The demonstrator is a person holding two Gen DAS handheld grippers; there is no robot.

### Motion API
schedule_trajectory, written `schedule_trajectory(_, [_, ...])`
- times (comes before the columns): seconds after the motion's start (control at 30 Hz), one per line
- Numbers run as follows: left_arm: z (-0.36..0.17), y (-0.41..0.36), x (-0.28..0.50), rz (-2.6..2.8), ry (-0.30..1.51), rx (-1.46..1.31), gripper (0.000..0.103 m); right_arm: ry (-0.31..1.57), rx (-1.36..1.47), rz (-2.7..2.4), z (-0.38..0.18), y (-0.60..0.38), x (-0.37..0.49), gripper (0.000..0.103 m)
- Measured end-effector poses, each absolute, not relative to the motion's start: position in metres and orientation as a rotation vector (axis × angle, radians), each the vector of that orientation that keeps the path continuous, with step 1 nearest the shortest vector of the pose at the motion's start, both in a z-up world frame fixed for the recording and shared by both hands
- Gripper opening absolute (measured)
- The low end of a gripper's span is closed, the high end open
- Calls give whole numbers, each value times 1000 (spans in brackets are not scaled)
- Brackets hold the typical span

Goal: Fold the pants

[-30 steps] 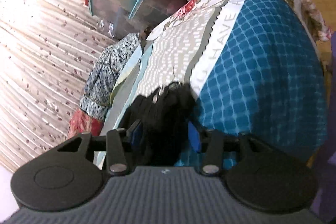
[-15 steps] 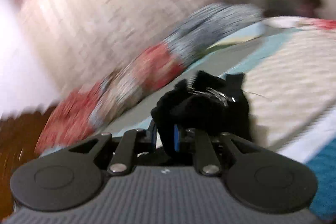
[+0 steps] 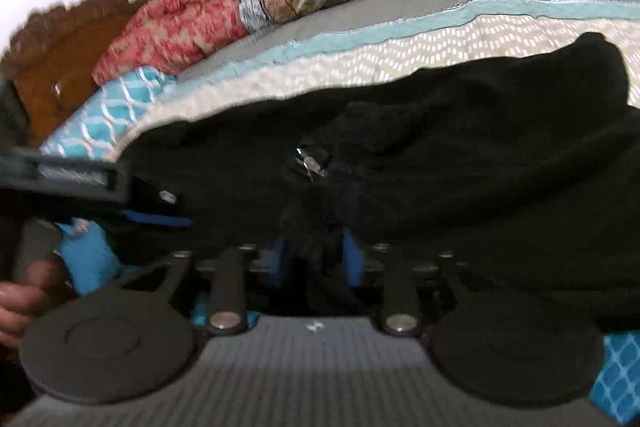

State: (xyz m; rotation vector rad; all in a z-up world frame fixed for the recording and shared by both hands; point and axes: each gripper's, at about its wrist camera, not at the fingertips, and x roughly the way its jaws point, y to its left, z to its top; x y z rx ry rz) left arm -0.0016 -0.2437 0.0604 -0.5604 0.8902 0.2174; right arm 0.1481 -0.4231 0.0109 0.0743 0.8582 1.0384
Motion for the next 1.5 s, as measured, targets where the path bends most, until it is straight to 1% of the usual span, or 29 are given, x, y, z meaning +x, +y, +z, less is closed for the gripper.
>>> schedule_trajectory(0.1, [62, -254, 22, 152, 898, -547, 82, 755, 133, 988, 26, -452, 140, 44])
schedule_trajectory(0.17, [60, -260, 40, 131, 911, -558, 92, 695, 188, 902, 34, -480, 143, 44])
schedule_trajectory(0.23, [55, -263, 53, 118, 920, -585, 94, 662, 248, 781, 35, -513, 150, 46])
schedule_trajectory(0.3, [44, -262, 68, 123, 939, -609, 94, 663, 297, 656, 28, -537, 163, 61])
schedule_trajectory(0.33, [39, -261, 74, 137, 942, -623, 82, 673, 320, 609, 23, -546, 170, 65])
schedule_trajectory(0.37, [34, -262, 80, 154, 942, -624, 50, 696, 341, 569, 15, -554, 177, 67])
schedule_trajectory(0.4, [33, -262, 83, 183, 941, -605, 39, 745, 350, 538, 4, -559, 184, 63])
schedule_trajectory(0.43, [35, -263, 85, 190, 930, -598, 31, 804, 349, 521, -5, -560, 191, 52])
schedule_trajectory(0.47, [41, -263, 82, 194, 901, -596, 19, 847, 352, 523, -14, -561, 194, 16])
schedule_trajectory(0.5, [50, -262, 78, 193, 864, -597, 18, 863, 369, 535, -15, -560, 193, 15])
schedule_trajectory(0.53, [58, -261, 74, 195, 822, -596, 17, 832, 377, 540, -8, -560, 186, 14])
schedule_trajectory(0.6, [70, -257, 64, 227, 756, -567, 17, 719, 351, 599, 12, -556, 164, 14])
schedule_trajectory(0.63, [69, -256, 63, 253, 765, -541, 17, 708, 317, 600, 19, -552, 155, 14])
schedule_trajectory(0.7, [53, -253, 69, 266, 855, -549, 18, 768, 265, 566, 9, -545, 152, 18])
schedule_trajectory(0.77, [38, -250, 66, 279, 889, -611, 25, 848, 260, 515, -13, -547, 162, 22])
schedule_trajectory(0.8, [38, -250, 63, 279, 874, -613, 26, 846, 328, 511, -11, -553, 166, 30])
schedule_trajectory(0.83, [40, -250, 61, 273, 872, -607, 30, 836, 368, 484, -3, -557, 168, 33])
schedule_trajectory(0.9, [40, -248, 61, 267, 874, -607, 33, 706, 341, 445, 18, -555, 166, 51])
schedule_trajectory(0.93, [39, -246, 61, 267, 875, -616, 33, 647, 309, 458, 28, -551, 169, 52])
schedule_trajectory(1.07, [39, -248, 67, 280, 872, -632, 33, 617, 218, 534, 39, -516, 212, 52])
schedule_trajectory(1.13, [39, -252, 70, 280, 873, -602, 33, 667, 179, 580, 32, -495, 237, 52])
schedule_trajectory(1.17, [39, -254, 71, 281, 873, -586, 34, 704, 172, 618, 25, -487, 250, 43])
schedule_trajectory(1.2, [39, -255, 72, 283, 874, -575, 35, 739, 164, 650, 18, -490, 257, 18])
schedule_trajectory(1.23, [38, -256, 73, 283, 872, -564, 35, 770, 130, 634, 11, -479, 267, 18])
schedule_trajectory(1.33, [37, -264, 81, 283, 871, -502, 41, 789, 122, 544, -9, -472, 282, 19])
schedule_trajectory(1.4, [39, -271, 83, 286, 870, -449, 42, 806, 199, 484, -14, -480, 282, 27])
schedule_trajectory(1.43, [41, -273, 82, 277, 873, -438, 42, 815, 219, 459, -13, -480, 282, 29])
schedule_trajectory(1.47, [44, -273, 78, 261, 880, -442, 43, 819, 234, 449, -9, -482, 279, 37])
schedule_trajectory(1.5, [48, -271, 73, 241, 877, -454, 44, 811, 241, 436, -2, -487, 273, 51])
